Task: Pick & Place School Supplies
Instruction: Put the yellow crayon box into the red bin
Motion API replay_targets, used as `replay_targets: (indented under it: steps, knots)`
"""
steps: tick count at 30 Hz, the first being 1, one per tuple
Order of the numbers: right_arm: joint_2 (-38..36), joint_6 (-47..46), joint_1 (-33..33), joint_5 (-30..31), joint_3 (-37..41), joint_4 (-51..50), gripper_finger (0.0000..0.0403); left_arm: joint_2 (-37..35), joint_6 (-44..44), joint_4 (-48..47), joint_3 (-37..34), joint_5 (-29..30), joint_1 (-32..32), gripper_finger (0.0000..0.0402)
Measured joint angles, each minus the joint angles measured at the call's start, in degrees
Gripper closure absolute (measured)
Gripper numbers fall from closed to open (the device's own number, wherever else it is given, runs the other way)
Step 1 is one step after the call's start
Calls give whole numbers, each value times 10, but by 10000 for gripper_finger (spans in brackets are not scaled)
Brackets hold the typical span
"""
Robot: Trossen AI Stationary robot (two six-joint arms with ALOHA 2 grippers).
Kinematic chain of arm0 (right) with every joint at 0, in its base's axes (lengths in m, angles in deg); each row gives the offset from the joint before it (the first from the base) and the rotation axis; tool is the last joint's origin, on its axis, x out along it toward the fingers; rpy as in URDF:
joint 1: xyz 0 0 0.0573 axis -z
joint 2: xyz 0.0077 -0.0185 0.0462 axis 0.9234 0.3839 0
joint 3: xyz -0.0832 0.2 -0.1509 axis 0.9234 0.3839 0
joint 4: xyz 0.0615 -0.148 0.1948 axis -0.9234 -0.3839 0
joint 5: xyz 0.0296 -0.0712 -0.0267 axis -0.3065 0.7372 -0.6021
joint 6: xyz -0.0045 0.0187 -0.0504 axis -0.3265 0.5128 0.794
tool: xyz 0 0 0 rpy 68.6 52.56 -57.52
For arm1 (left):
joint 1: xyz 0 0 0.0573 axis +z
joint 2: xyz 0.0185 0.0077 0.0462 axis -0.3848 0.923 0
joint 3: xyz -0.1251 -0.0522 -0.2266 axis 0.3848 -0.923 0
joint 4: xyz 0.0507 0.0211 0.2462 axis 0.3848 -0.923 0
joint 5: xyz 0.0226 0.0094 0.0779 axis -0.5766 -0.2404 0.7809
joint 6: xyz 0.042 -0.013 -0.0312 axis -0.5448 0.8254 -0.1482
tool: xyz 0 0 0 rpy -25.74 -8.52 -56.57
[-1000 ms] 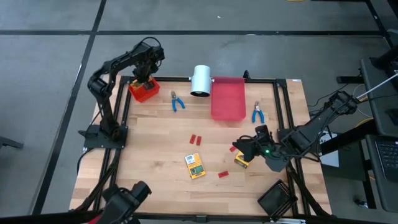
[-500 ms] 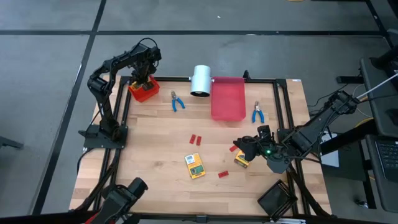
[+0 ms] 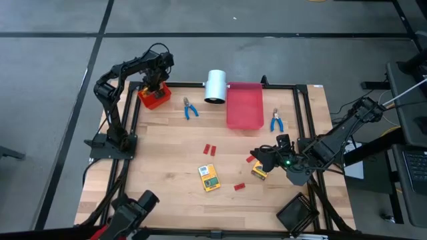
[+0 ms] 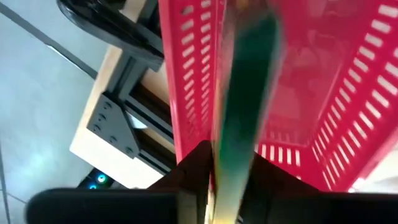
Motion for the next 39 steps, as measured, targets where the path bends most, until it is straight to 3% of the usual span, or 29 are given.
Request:
replay_targets:
  steps: [12,20,22,24,28,30,32,35,39]
  knots:
    - [0,0,0,9,0,18,195,-7,-3,26,0,54,5,318]
    - [0,24,0,11,0,26,195,-117,16,117,5,-25,3,316]
    - [0,48,0,13,0,34,195,-157,40,119,5,-83,2,316]
    - [0,74,0,13,0,43,195,-197,71,103,5,-183,2,316]
    - [0,119,0,-7,0,62,195,-277,156,67,-20,-482,-21,316]
    - [0,129,0,-30,0,67,195,-328,196,65,-56,-574,-63,316]
    - [0,144,0,-64,0,75,195,-380,250,67,-101,-589,-128,317]
    - [2,179,7,-121,0,89,195,-464,379,117,-195,-554,-250,325]
    - [13,229,33,-221,0,95,195,-573,661,390,-343,-427,-473,333]
